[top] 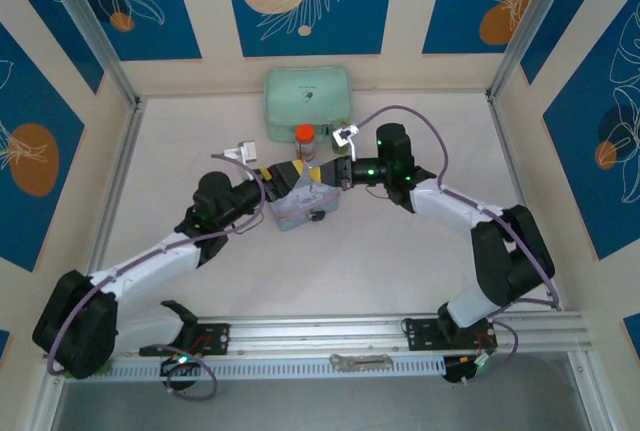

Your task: Unlock a padlock with a key

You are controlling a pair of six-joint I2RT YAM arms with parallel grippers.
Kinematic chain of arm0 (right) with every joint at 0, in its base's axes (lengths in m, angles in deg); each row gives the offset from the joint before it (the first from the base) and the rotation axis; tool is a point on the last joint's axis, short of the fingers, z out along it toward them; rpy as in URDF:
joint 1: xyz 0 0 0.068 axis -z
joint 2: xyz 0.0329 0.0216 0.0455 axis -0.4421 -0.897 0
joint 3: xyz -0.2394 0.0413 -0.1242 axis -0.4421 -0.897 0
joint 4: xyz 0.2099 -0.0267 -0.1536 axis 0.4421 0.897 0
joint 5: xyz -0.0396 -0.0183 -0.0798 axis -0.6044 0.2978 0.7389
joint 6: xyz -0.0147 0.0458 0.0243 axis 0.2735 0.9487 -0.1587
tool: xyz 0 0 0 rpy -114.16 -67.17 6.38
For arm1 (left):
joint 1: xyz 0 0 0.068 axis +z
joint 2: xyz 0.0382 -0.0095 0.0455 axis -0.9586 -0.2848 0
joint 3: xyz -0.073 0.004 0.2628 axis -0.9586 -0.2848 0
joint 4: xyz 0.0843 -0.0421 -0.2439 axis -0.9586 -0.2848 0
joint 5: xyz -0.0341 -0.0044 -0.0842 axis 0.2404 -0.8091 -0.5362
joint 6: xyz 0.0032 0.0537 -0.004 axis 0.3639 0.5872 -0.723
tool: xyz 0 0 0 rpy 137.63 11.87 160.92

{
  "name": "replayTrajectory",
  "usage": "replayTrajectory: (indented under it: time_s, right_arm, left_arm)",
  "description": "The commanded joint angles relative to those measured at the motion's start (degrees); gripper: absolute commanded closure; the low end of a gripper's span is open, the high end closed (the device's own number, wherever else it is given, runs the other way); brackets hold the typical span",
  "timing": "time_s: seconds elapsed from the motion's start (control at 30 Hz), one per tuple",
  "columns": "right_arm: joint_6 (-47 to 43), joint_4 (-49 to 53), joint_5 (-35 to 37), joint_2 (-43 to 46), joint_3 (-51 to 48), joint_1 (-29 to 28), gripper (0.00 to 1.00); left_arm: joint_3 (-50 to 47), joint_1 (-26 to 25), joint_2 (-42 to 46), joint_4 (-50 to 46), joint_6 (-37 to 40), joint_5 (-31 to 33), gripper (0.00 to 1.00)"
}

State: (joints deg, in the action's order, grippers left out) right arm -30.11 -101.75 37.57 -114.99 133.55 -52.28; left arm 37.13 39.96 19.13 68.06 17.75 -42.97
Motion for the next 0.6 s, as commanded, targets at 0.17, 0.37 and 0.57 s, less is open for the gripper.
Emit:
replayTrajectory:
  time_s: [0.17, 0.37, 0.57]
  right_arm:
    - [-13.22, 33.49, 22.59, 5.76, 1.81, 2.50, 1.00]
    - [-12.74, 34.84, 28.68, 5.26, -0.61, 3.46, 1.00]
    - [-11.40, 30.48, 33.46, -2.68, 3.70, 6.26, 1.00]
  left_arm:
    - [-4.47, -11.51, 2.04, -18.24, 4.37, 18.70, 0.29]
    - [-3.79, -21.88, -6.93, -18.52, 1.43, 27.57, 0.34]
    - [-4.06, -22.62, -16.82, -9.47, -5.73, 29.78, 0.24]
